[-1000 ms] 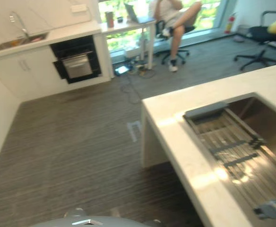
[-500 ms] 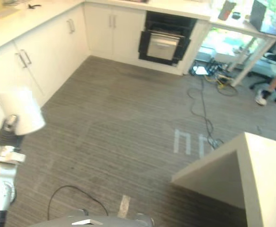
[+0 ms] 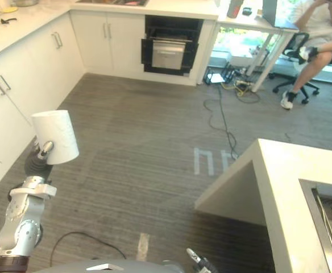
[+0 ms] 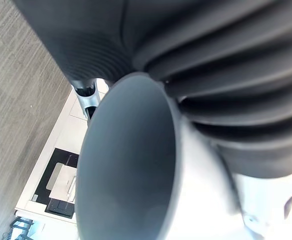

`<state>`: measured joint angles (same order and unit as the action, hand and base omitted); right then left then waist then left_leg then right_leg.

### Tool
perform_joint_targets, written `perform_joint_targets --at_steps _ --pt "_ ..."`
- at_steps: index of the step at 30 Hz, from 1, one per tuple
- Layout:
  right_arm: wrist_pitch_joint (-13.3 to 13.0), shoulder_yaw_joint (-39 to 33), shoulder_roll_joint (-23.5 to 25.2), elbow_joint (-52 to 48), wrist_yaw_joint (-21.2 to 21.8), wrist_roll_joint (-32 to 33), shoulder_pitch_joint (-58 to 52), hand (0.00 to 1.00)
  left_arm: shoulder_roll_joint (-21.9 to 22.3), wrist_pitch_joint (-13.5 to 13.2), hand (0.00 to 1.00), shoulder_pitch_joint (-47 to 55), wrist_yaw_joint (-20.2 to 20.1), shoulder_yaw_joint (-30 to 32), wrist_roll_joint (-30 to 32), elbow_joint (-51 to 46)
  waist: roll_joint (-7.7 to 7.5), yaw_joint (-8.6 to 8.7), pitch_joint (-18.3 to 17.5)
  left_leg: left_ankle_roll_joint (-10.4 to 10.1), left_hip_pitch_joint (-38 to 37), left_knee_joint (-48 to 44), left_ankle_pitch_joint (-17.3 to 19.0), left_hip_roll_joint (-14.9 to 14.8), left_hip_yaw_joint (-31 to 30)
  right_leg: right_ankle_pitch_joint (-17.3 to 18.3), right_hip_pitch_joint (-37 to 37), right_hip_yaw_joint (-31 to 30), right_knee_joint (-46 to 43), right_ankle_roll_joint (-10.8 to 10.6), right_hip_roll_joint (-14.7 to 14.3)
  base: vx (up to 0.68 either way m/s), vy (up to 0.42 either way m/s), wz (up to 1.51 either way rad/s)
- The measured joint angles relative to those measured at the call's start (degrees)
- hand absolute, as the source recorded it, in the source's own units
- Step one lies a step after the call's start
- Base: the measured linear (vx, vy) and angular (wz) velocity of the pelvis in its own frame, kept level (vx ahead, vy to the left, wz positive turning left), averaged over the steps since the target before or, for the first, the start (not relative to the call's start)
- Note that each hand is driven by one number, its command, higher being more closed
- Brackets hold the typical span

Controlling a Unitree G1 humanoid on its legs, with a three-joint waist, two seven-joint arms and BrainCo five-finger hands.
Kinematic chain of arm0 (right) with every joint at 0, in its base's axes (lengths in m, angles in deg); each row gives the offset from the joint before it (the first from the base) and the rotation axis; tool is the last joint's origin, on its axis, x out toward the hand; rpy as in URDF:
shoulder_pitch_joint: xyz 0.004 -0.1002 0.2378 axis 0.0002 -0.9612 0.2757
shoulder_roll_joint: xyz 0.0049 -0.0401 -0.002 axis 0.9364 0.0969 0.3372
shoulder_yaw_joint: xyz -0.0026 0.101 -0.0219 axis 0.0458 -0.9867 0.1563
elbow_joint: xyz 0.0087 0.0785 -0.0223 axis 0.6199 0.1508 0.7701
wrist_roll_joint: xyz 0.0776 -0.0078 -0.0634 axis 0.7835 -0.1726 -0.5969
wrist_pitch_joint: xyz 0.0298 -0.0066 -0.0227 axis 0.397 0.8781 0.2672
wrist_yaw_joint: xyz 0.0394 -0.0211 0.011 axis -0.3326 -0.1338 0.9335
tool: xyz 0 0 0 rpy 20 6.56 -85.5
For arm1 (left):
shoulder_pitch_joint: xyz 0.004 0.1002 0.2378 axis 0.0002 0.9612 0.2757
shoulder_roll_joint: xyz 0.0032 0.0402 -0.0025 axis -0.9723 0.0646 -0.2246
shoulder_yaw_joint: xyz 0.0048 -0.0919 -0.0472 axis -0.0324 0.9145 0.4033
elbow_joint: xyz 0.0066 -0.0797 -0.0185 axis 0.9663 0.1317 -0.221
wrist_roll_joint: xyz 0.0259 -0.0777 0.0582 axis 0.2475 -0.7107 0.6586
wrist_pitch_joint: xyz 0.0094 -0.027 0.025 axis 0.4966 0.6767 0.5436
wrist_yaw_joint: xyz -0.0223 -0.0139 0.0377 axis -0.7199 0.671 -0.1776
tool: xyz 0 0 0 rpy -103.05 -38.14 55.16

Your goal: Walk over to the sink, pick up the cup, carry it to the dishwasher, place the cup inside the dishwasher, then close the dishwasher door

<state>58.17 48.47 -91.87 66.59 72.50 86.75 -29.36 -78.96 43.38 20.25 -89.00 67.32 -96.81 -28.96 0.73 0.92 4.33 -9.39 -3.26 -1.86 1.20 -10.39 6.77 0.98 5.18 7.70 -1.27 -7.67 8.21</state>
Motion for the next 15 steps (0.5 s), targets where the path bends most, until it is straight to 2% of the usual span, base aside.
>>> perform_joint_targets --at_steps 3,4,10,12,14,15 --pt "1.11 1.73 0.87 -0.04 -0.9 3.55 -0.02 0.0 0.0 0.0 1.0 0.1 0.45 -0.01 -0.13 1.08 0.07 0.34 0.02 0.45 -1.02 1.18 -1.01 0.8 0.46 -0.96 0.57 -0.2 0.86 -0.36 0.61 -0.09 0.025 -0.01" --pt "0.93 0.53 0.33 1.58 1.21 4.39 -1.12 0.0 -0.01 -0.23 1.0 0.81 0.22 -0.99 -0.11 4.42 0.52 1.45 -1.72 0.55 -3.39 6.3 -4.9 1.28 1.15 -4.2 1.78 -0.59 4.78 -0.97 0.42 -0.04 0.011 0.0" --pt "0.95 0.53 0.31 1.58 1.35 4.39 -1.1 0.0 -0.02 -0.06 1.0 0.67 0.27 -0.9 -0.31 4.47 0.54 1.9 -1.73 0.72 -3.25 6.29 -4.69 1.32 1.42 -3.97 1.66 -0.64 5.09 -0.48 0.36 0.0 0.0 0.0" --pt "0.98 0.47 0.27 1.58 1.49 4.37 -1.02 0.0 -0.03 1.23 1.0 -0.02 0.36 -0.86 -1.89 5.19 0.63 1.91 -1.77 1.07 -3.21 6.28 -4.47 1.36 1.74 -4.07 1.66 -0.68 5.28 -0.34 0.36 0.0 0.0 0.0" --pt "1.92 -1.32 0.23 1.59 1.48 4.22 -0.97 0.0 -0.05 5.48 1.0 -1.74 0.48 -0.56 -3.64 8.13 0.85 2.0 -1.85 1.32 -3.41 6.27 -4.25 1.44 2.17 -3.75 1.57 -0.65 4.71 0.12 0.47 0.0 0.0 0.0" --pt "2.43 -2.91 0.21 1.6 1.4 4.08 -0.97 0.0 -0.01 7.78 1.0 -2.08 0.49 -0.73 -4.21 9.1 1.03 2.08 -1.81 1.62 -3.86 6.27 -4.05 1.62 2.34 -2.42 0.94 -0.54 2.42 0.26 0.84 0.0 0.0 0.0"
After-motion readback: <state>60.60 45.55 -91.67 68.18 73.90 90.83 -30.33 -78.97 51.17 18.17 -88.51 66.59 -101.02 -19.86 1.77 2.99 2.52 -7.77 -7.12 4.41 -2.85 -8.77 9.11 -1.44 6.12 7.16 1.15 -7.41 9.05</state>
